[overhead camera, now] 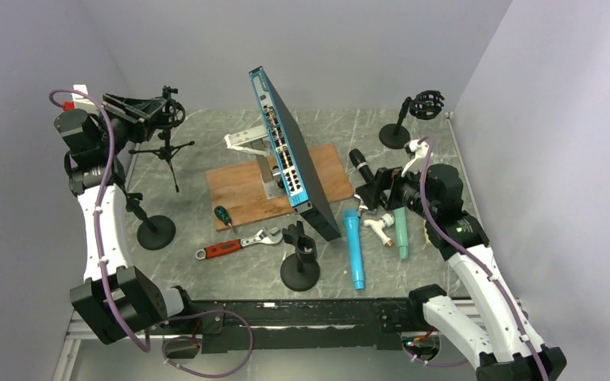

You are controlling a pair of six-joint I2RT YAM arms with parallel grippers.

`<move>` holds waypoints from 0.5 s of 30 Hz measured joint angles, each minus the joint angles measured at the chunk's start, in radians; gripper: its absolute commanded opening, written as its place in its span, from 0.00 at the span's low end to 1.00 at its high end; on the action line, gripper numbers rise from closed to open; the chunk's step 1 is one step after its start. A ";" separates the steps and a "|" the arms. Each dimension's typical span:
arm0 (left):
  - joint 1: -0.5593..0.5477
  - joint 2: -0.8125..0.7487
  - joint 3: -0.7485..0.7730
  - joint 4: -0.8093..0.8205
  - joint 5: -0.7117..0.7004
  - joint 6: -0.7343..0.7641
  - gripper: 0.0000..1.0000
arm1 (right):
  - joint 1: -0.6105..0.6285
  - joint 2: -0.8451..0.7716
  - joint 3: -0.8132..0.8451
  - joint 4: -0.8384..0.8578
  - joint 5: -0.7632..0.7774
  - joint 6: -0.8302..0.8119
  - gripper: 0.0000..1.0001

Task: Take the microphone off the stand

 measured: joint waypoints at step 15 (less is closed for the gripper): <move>-0.051 -0.129 0.207 0.128 0.047 -0.261 0.15 | 0.169 0.217 0.313 0.386 -0.103 0.109 1.00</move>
